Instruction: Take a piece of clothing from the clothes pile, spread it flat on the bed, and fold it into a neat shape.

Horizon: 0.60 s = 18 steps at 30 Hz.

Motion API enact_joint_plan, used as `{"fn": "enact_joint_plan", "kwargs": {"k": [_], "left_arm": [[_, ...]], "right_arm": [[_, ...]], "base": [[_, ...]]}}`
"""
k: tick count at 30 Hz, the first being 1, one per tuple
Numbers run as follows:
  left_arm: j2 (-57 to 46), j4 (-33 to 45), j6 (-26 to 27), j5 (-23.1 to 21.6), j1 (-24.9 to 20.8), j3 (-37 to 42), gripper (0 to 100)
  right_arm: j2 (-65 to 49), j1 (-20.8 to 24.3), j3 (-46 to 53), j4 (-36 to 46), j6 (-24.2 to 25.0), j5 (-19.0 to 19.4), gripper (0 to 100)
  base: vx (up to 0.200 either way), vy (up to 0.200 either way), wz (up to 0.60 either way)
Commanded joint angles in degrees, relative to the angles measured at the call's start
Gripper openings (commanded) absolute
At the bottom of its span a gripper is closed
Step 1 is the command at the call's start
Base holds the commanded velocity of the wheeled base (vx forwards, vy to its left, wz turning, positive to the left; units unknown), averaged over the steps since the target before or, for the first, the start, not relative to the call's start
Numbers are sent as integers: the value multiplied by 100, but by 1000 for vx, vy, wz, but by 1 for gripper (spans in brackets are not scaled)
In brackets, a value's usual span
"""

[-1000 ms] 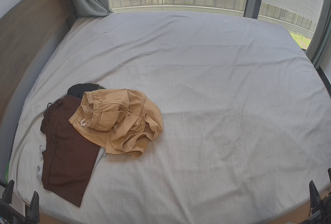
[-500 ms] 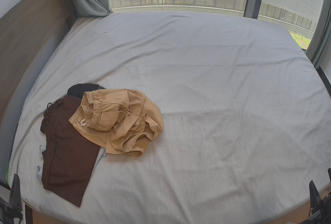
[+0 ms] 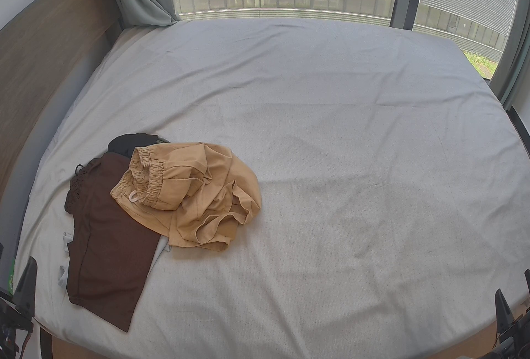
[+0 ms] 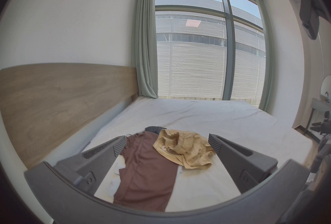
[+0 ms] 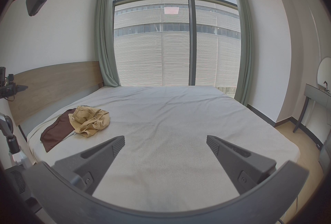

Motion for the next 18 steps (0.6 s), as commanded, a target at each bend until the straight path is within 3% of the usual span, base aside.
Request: {"fn": "enact_joint_plan", "kwargs": {"k": [1, 3, 11, 18], "left_arm": [[342, 124, -228, -56, -418, 14, 100], [535, 150, -360, -21, -647, 31, 100], [922, 159, -588, -153, -735, -39, 100], [1475, 177, -1344, -1014, -700, -364, 100]], "right_arm": [[-93, 3, 101, -1, 9, 1, 100], [-93, 3, 92, -1, 0, 1, 100], [-93, 3, 101, -1, 9, 1, 100], [-93, 20, 101, -10, 9, 1, 100]], "base": [[0, 0, 0], [0, 0, 0], [0, 0, 0], [0, 0, 0]]}}
